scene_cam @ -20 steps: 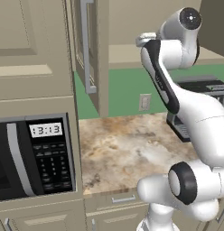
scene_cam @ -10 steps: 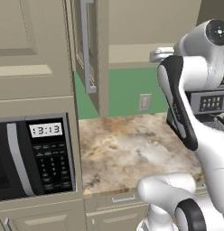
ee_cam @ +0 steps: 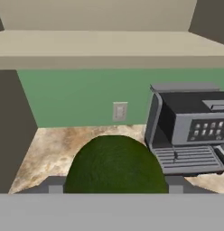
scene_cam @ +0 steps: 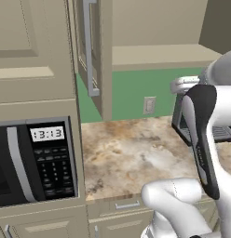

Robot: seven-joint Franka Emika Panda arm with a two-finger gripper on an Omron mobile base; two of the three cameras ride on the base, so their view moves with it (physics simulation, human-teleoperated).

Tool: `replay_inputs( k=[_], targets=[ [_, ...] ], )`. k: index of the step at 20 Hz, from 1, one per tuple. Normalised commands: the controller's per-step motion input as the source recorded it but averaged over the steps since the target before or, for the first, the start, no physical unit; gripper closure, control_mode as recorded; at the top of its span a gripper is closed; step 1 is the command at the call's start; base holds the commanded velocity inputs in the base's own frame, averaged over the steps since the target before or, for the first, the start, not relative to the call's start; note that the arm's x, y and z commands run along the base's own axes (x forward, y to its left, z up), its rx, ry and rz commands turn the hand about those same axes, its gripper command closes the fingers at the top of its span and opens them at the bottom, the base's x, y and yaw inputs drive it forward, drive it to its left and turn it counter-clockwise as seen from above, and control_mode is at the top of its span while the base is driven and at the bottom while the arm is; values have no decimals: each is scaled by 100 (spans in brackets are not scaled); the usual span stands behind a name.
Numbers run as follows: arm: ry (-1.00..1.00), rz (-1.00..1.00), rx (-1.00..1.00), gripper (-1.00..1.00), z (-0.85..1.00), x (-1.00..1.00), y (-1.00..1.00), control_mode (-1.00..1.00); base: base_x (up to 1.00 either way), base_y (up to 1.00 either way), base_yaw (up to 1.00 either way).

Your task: Pick the limes from the cabinet and place them in one bowl. Pick the peach from the sink and place it in the other bowl.

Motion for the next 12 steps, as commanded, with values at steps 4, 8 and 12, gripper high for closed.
replay_inputs(
  k=[4,8,12],
  targets=[
    [6,-1,-7,100,-95,-65,-10,-100,0,0,0],
    [7,0,-5,100,-98,-57,-12,-100,0,0,0],
    [8,0,-1,100,-84,-22,3,-100,0,0,0]
  ],
)
